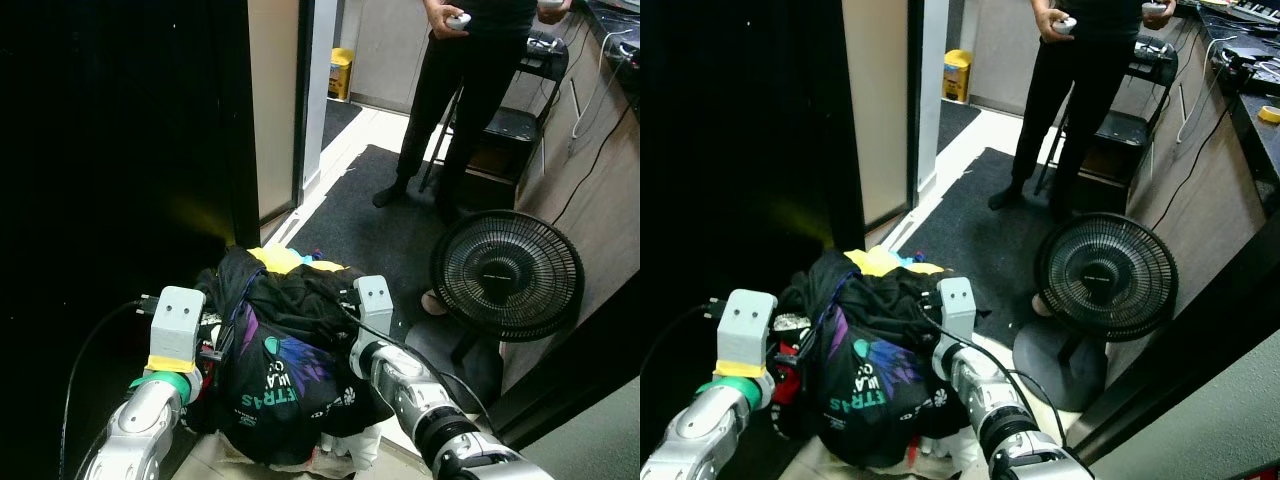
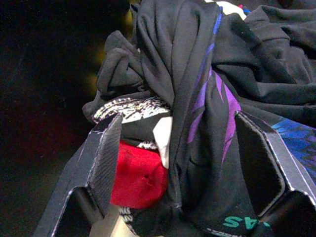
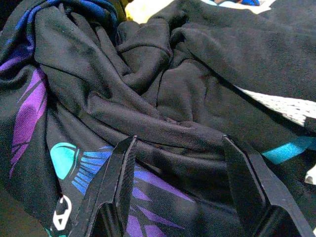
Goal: Clothes washing
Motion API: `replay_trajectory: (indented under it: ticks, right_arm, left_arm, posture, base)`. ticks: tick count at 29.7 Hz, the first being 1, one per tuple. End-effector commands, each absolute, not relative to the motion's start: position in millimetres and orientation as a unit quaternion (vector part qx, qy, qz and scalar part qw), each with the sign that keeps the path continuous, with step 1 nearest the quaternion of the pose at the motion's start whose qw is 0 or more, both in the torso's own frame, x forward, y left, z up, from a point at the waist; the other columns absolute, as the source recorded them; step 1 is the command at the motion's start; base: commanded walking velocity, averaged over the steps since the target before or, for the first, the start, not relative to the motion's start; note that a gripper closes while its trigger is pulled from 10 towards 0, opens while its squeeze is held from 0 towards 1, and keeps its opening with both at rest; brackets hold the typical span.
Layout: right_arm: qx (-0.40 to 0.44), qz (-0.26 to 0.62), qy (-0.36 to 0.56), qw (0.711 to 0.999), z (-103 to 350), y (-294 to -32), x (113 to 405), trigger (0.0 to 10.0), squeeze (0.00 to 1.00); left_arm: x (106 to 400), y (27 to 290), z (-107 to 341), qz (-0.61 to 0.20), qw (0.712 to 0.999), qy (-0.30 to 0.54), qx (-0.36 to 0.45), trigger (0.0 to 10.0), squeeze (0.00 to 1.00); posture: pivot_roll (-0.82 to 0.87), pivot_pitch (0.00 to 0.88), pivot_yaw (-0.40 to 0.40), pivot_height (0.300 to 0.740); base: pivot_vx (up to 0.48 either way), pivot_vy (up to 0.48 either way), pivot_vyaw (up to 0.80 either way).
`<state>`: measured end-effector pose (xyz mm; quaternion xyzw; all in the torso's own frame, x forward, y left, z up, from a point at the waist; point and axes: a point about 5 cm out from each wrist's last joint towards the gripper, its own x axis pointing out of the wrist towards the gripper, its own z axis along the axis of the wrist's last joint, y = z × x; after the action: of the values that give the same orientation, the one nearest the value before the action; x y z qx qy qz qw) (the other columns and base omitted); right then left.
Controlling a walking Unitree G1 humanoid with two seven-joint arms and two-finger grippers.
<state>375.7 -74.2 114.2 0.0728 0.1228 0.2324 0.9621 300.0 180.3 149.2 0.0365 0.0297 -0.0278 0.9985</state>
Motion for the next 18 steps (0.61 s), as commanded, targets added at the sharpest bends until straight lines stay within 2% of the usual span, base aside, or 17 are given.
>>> replay_trajectory:
  ticks: [1,3,6,9,18]
  right_arm:
    - [0.086,0.250,0.142,0.954,107.6,-68.9,371.8,10.0,0.00]
    - [0.094,0.267,0.142,0.949,107.9,-66.3,370.7,10.0,0.00]
    - [0.059,0.320,0.136,0.936,106.2,-53.5,364.9,10.0,0.00]
    - [0.038,0.338,0.145,0.929,98.3,-43.6,358.0,10.0,0.00]
    - [0.049,0.317,0.172,0.932,88.3,-41.7,353.9,10.0,0.00]
  left_arm:
    - [295.7,179.5,143.5,-0.028,0.998,0.044,0.037,10.0,0.00]
    - [294.9,179.7,143.5,-0.028,0.998,0.045,0.037,10.0,0.00]
    - [293.4,178.9,143.0,-0.028,0.998,0.047,0.038,10.0,0.00]
    - [292.1,178.1,143.7,-0.028,0.998,0.047,0.037,10.0,0.00]
    - [284.9,180.2,143.4,-0.025,0.998,0.053,0.039,10.0,0.00]
  posture:
    - [0.09,0.240,-0.001,0.740]
    - [0.09,0.240,-0.001,0.740]
    - [0.09,0.242,-0.002,0.740]
    - [0.11,0.257,-0.008,0.740]
    - [0.13,0.294,-0.004,0.740]
  base:
    - [0.000,0.000,0.00]
    - [0.000,0.000,0.00]
    - [0.000,0.000,0.00]
    - [0.000,0.000,0.00]
    - [0.000,0.000,0.00]
